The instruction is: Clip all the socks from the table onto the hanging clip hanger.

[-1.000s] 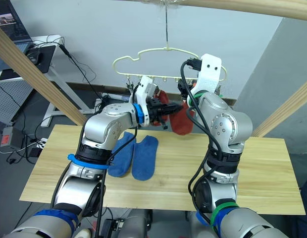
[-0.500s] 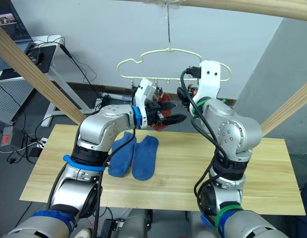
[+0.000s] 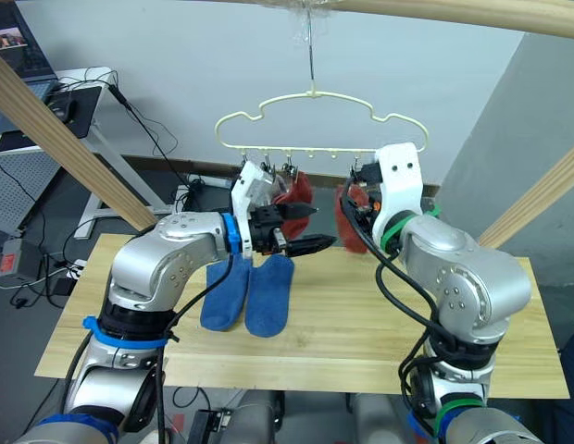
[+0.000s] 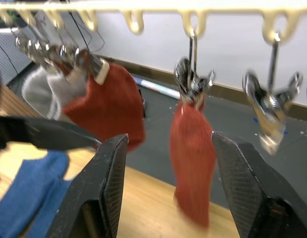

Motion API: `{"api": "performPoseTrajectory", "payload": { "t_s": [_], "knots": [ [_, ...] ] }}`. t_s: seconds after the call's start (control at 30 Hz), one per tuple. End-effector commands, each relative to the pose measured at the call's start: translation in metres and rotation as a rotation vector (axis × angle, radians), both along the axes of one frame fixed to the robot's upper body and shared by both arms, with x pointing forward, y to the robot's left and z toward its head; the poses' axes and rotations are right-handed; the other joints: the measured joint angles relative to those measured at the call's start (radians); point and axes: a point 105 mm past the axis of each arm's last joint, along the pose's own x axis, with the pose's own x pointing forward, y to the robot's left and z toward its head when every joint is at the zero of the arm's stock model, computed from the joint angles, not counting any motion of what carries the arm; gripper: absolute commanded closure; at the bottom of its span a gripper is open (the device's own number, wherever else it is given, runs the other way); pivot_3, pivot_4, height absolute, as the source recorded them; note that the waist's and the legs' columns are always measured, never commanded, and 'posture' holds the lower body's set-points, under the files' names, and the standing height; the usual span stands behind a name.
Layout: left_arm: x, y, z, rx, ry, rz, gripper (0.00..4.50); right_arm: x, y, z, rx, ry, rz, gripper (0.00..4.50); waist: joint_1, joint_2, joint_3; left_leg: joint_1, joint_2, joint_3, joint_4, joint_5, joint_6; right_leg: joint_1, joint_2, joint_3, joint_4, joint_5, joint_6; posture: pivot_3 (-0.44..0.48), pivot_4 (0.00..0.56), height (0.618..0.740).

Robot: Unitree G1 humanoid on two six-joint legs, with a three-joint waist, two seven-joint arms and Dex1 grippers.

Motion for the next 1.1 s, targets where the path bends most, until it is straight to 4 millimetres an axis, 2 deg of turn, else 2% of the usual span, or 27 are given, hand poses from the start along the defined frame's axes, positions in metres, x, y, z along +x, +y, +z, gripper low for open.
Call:
{"api": "performPoseTrajectory", "payload": {
  "t_s": [0.03,0.2,0.47,0.8,1.1],
  "knots": [
    [-0.012,0.009,0.022,-0.046,-0.101,-0.006,0.04,-0.009,0.001,0.010,-0.005,-0.083,0.013,1.73,-0.001,0.000,0.000,0.000,0.000,0.000,0.000,0.000,0.000,0.000,0.000,0.000,0.000,0.000,0.000,-0.028,0.277,0.740],
    [-0.027,0.024,0.033,-0.074,-0.145,-0.012,0.04,-0.010,-0.003,0.007,-0.002,-0.110,-0.052,1.73,-0.003,0.000,0.000,0.000,0.000,0.000,0.001,0.000,0.000,0.001,0.000,-0.001,0.001,0.000,0.000,-0.023,0.271,0.740],
    [-0.039,0.052,0.050,-0.067,-0.133,-0.047,0.04,-0.004,-0.013,0.008,0.048,-0.133,-0.229,1.73,-0.004,0.000,0.000,0.000,0.000,-0.002,0.001,0.001,-0.002,0.001,0.000,-0.003,0.001,0.000,0.000,-0.011,0.269,0.740],
    [-0.044,0.062,0.066,-0.032,-0.116,-0.089,0.04,0.003,-0.007,0.011,0.135,-0.119,-0.285,1.73,-0.002,0.000,-0.001,0.000,0.000,-0.005,0.000,0.002,-0.004,0.002,0.000,-0.006,0.001,0.000,-0.001,-0.001,0.273,0.740],
    [-0.053,0.064,0.068,-0.022,-0.096,-0.121,0.04,0.012,-0.006,0.016,0.185,-0.117,-0.327,1.73,0.000,0.000,-0.001,0.000,0.000,-0.005,0.000,0.002,-0.004,0.002,0.000,-0.007,0.001,0.000,-0.001,0.016,0.272,0.740]
  ]
}}
